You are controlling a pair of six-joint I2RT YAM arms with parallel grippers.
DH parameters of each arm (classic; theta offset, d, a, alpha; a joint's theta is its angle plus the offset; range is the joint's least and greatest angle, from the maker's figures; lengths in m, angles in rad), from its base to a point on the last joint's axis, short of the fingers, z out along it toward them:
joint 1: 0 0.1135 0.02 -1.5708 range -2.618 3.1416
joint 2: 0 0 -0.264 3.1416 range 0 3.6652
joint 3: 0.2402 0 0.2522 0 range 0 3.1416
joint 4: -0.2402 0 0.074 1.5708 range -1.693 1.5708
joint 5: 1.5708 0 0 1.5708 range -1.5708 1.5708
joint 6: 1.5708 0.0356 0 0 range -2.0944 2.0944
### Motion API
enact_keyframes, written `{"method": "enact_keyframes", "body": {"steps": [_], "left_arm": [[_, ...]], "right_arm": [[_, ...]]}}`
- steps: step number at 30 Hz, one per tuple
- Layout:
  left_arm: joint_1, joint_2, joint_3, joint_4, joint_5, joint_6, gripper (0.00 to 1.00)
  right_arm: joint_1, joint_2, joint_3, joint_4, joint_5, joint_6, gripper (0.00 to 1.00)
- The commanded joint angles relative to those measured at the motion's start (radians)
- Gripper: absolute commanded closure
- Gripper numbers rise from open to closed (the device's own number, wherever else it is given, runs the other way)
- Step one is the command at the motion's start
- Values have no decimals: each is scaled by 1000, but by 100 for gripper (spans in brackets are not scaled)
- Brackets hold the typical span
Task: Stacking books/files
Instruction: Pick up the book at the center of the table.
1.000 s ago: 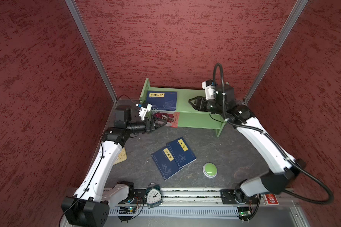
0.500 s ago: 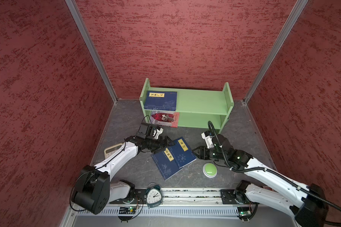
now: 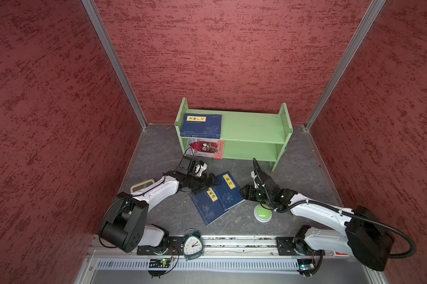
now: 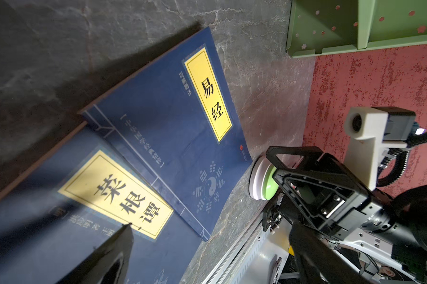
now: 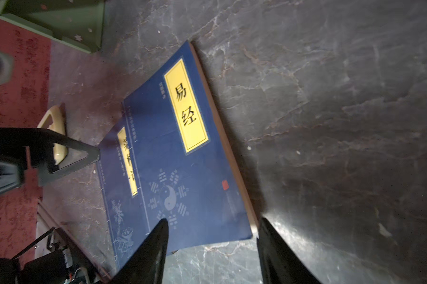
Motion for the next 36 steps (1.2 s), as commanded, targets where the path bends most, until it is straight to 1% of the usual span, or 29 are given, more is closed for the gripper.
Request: {"method": "enact_keyframes", "body": {"steps": [1, 10, 16, 23, 29, 36], "left_arm": [[2, -2, -10, 31, -5, 22, 1], [9, -9, -38, 41, -38, 14, 1], [4, 11, -39, 34, -44, -2, 1], [1, 58, -39, 69, -19, -27, 1], [0, 92, -34, 91, 8, -32, 1], [-2, 140, -32, 107, 17, -43, 1]], "right_arm": [[2, 51, 23, 92, 25, 19, 40], [-13, 160, 63, 137, 32, 4, 40], [-27, 184, 74, 163, 22, -13, 39], [-51, 244, 85, 198, -51, -56, 39], [-55, 313, 133, 207, -146, -81, 40], [-51, 354, 131, 248, -267, -51, 42]]}}
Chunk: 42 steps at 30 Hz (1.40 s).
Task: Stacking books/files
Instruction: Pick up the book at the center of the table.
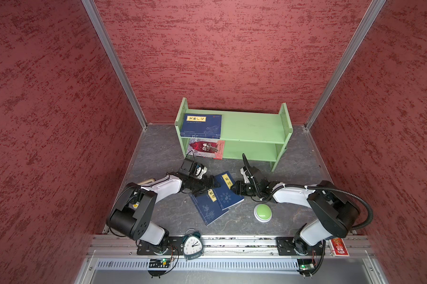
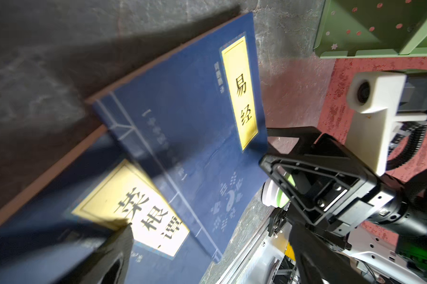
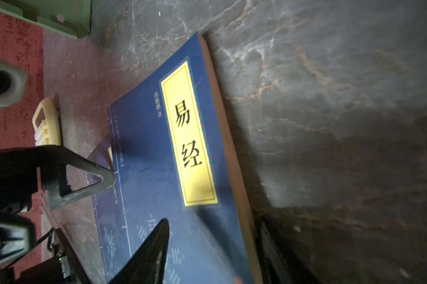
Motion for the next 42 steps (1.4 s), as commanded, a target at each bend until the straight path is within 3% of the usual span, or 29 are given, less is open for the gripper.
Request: {"method": "enact_keyframes", "body": {"steps": [1, 16, 20, 23, 30, 38, 42], "left_arm": [[-7, 33, -4, 27, 11, -12, 1], [-9, 34, -41, 165, 123, -93, 0], [-13, 13, -42, 162, 148, -104, 7], [-13, 7, -28, 127, 150, -116, 21], [-16, -4, 2, 3, 73, -67, 66], [-17, -30, 46, -118, 25, -1, 95], [-14, -56, 74, -190, 11, 40, 98]], "right_arm": [[2, 22, 16, 34, -91, 12, 42], [39, 61, 58, 52, -151, 27, 43], [43, 54, 52, 56, -154, 34, 43], [44, 42, 50, 50, -149, 36, 43], [44, 29, 48, 63, -146, 43, 43], [44, -36, 54, 35, -110, 53, 41], [44, -92, 61, -9, -72, 65, 40]]}}
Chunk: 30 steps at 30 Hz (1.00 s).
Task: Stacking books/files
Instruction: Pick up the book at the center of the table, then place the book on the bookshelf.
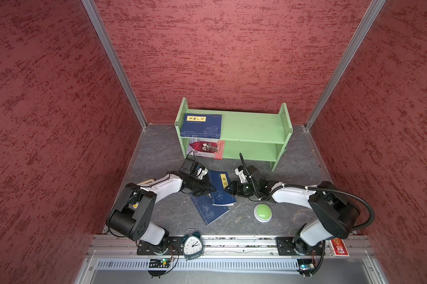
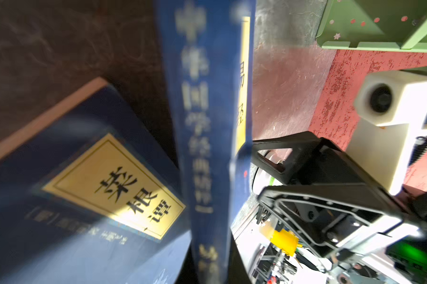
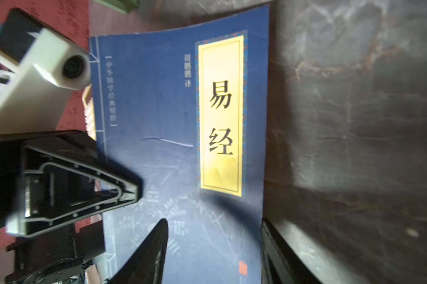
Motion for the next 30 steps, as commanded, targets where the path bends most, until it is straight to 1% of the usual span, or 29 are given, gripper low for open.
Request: {"method": "enact_keyframes", "body": {"steps": [1, 6, 14, 19, 22, 26, 30], "left_arm": [[-4, -42, 39, -84, -12, 64, 98], [-10, -81, 105, -198, 28, 112, 97], [-26, -132, 191, -355, 98, 184, 97], [-75, -164, 280, -453, 143, 246, 96], [-120, -178, 350, -524, 177, 288, 96], [-177, -205, 429, -570, 187, 311, 95], [-225, -219, 517, -573, 217, 340, 93]], "right_arm": [[6, -66, 29, -23, 43, 18, 40], [5, -156, 39, -104, 51, 23, 39], [-1, -326, 77, -342, 153, -29, 39], [-4, -474, 106, -429, 173, -44, 39], [-4, -572, 140, -502, 178, -58, 39], [-5, -659, 248, -637, 201, -97, 39], [-6, -710, 349, -673, 225, -116, 39]]}}
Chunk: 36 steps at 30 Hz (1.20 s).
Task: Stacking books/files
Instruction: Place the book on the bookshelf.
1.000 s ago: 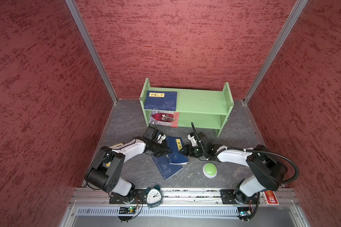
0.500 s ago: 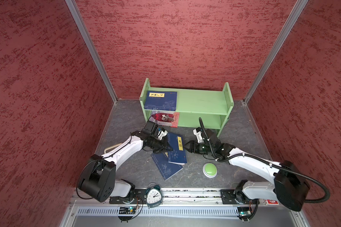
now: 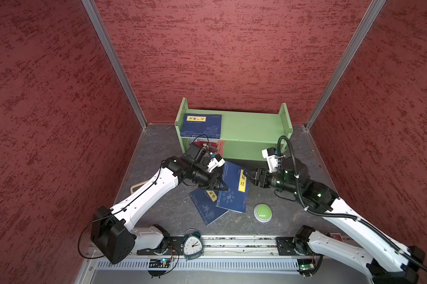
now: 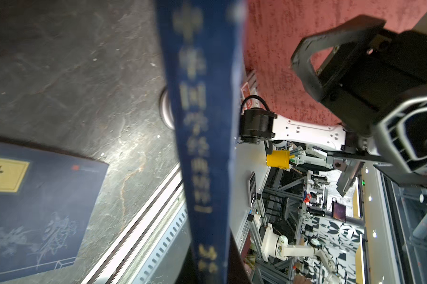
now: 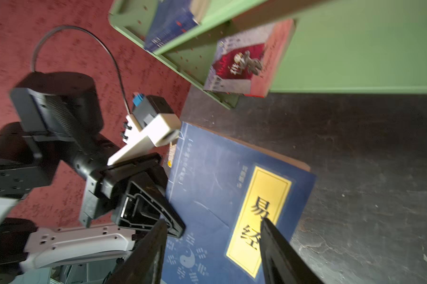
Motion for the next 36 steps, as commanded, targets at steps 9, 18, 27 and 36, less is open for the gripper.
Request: {"method": "enact_keyframes", "body": {"steps": [9, 18, 27, 36], "left_arm": [[-19, 26, 326, 92, -65, 52, 88], [189, 101, 520, 369, -62, -160, 88], [377, 127, 514, 624, -110, -438, 88], [432, 119, 452, 737, -123, -623, 88]], "right_arm": [[-4, -37, 301, -136, 191, -77, 38], [-4, 37, 389, 46, 125, -103, 34], [-16, 258, 398, 342, 3, -10, 32], [-70, 422, 330, 716, -86, 173, 32]]}}
